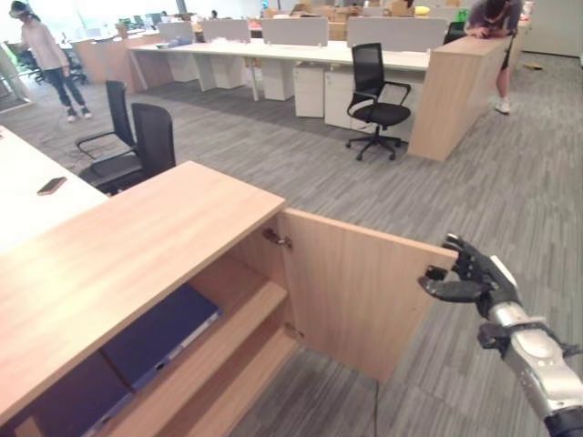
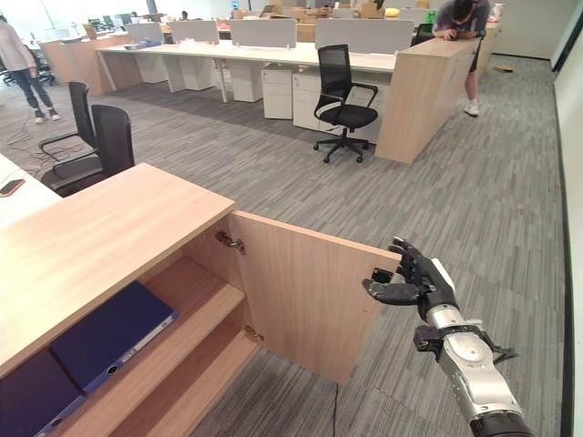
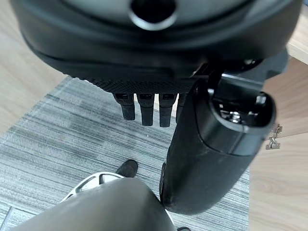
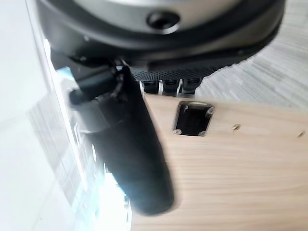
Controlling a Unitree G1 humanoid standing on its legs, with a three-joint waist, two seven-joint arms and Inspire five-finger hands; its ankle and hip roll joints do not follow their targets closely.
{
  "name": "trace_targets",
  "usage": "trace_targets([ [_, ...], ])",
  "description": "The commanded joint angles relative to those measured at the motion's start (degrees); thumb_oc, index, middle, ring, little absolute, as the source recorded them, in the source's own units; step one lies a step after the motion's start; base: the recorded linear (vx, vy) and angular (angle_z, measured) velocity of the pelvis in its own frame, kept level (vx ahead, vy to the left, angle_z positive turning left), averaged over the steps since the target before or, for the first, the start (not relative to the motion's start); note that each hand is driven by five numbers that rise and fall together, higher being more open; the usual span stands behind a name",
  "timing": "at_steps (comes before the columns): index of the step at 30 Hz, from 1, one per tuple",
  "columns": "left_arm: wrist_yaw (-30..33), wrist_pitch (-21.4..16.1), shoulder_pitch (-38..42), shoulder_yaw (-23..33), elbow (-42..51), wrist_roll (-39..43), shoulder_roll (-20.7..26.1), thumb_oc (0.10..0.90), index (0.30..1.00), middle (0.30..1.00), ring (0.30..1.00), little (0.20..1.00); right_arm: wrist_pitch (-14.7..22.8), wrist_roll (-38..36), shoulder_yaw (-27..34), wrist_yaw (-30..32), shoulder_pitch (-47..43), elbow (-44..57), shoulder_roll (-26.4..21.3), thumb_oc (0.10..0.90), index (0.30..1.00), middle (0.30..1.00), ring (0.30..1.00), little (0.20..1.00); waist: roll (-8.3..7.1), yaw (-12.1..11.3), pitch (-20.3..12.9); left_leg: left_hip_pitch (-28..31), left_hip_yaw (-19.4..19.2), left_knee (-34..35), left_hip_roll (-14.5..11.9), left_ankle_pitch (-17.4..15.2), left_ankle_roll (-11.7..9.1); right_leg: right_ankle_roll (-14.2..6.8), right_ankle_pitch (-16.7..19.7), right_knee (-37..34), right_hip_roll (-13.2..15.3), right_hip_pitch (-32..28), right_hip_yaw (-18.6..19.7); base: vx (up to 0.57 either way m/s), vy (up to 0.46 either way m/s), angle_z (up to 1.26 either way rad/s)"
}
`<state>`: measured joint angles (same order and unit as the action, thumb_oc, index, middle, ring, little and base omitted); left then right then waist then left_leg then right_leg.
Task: Put the empty folder in the office cabinet
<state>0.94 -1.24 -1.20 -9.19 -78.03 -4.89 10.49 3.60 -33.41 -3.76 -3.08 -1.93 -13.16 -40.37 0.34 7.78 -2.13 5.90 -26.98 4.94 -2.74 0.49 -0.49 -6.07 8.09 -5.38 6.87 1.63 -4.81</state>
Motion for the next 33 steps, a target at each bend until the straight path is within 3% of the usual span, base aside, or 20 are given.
trace_targets([
  [1,-2.18,1.58,-0.7,-1.09,-4.28,-2.95,1.82,0.8,0.9,0.9,0.9,0.9,5.42,-6.54,1.61,-6.73,-9.09,2.49,-0.74,0.8,0.9,0.9,0.9,0.9,-1.64,-1.1,-0.1,0.56,6.91,0.06,0.86,-5.57,0.08,-2.73,-5.32,1.63,-1.65,-0.27,0.68,0.0,0.0,0.0],
  [9,-3.48,1.39,-0.99,-2.22,-3.88,-3.98,1.77,0.8,0.9,0.9,0.9,0.9,3.34,-9.51,-5.22,-11.78,-10.95,5.11,0.3,0.8,0.9,0.9,0.9,0.9,-1.7,-1.84,-0.29,0.49,6.98,0.06,0.93,-5.58,-0.03,-2.7,-5.0,1.46,-1.46,-0.31,0.49,0.0,0.001,0.0],
  [13,-3.45,1.27,-0.23,-2.6,-3.66,-4.59,1.49,0.8,0.9,0.9,0.9,0.9,-0.43,-11.33,-15.19,-17.69,-10.2,13.52,3.2,0.8,0.9,0.9,0.9,0.9,-1.81,-2.03,-0.01,0.37,7.01,0.06,0.92,-5.42,-0.13,-2.57,-4.89,1.52,-1.41,-0.23,0.39,-0.01,0.003,-0.06],
  [16,-3.25,0.72,0.69,-3.9,-2.67,-5.25,0.95,0.8,0.9,0.9,0.9,0.9,-6.6,-14.89,-31.7,-24.0,-11.63,19.76,8.29,0.8,0.9,0.9,0.9,0.9,-1.92,-2.6,0.41,0.4,7.14,0.06,0.82,-5.37,-0.18,-2.37,-4.73,1.42,-1.25,-0.31,0.3,-0.02,0.001,-0.34],
  [21,-0.98,0.83,2.55,-6.05,-1.46,-3.89,0.11,0.8,0.9,0.9,0.9,0.9,-6.42,-15.08,-42.43,-22.14,-19.2,13.52,20.22,0.8,0.9,0.9,0.9,0.9,-1.98,-4.38,0.57,0.28,7.87,0.06,0.76,-5.12,-0.16,-2.0,-4.8,1.11,-1.04,-0.67,-0.3,-0.01,0.008,-0.69],
  [25,0.38,0.79,3.74,-7.92,-1.72,-4.13,-0.29,0.8,0.9,0.9,0.9,0.9,-6.13,-14.25,-44.88,-20.57,-20.02,8.12,25.56,0.8,0.9,0.9,0.9,0.9,-1.98,-5.89,0.95,-0.23,9.58,0.06,1.09,-4.75,-0.13,-1.9,-4.98,1.14,-0.41,-1.23,-1.88,0.0,0.028,0.86],
  [33,0.46,0.36,3.1,-8.42,-2.26,-4.42,-0.47,0.8,0.9,0.9,0.9,0.9,-6.47,-14.57,-44.7,-20.97,-17.65,6.32,25.25,0.8,0.9,0.9,0.9,0.9,-1.99,-6.79,1.35,-0.99,10.8,0.06,1.63,-4.5,0.05,-2.14,-4.83,1.36,0.21,-1.12,-3.04,-0.01,0.031,0.46],
])
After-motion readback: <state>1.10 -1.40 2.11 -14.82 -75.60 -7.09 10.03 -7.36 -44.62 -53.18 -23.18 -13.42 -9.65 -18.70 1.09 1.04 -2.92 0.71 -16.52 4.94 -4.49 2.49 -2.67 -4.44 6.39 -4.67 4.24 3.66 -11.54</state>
